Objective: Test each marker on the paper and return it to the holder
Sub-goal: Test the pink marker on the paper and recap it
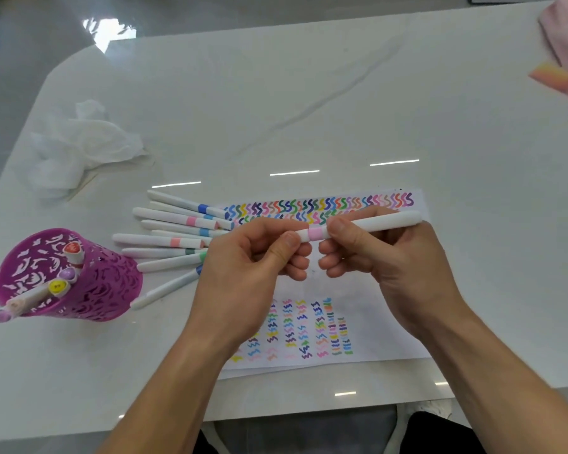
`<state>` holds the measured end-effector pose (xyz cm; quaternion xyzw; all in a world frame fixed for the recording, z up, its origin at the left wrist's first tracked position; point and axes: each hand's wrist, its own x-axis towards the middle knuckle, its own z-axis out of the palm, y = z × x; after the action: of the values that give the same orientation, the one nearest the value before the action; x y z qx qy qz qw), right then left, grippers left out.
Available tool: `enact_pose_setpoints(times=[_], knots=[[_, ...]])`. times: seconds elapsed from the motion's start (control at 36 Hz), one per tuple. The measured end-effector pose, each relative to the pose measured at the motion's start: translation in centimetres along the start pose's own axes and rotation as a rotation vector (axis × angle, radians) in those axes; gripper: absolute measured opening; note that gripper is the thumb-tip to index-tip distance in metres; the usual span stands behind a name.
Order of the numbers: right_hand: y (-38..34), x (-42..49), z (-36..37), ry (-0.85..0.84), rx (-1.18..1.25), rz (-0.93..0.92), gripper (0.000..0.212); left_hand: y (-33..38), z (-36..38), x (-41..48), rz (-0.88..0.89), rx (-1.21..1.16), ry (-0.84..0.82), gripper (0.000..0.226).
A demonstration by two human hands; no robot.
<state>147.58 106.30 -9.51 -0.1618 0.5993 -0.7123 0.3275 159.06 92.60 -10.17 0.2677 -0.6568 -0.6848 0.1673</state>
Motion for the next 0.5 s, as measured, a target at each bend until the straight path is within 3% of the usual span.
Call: enact_pose_setpoints(times=[0.5], knots=[[0.68,0.14,-0.14,-0.010,0.126,0.018,0.019,0.44,0.66,0.03,0.066,0.008,0.074,0.015]])
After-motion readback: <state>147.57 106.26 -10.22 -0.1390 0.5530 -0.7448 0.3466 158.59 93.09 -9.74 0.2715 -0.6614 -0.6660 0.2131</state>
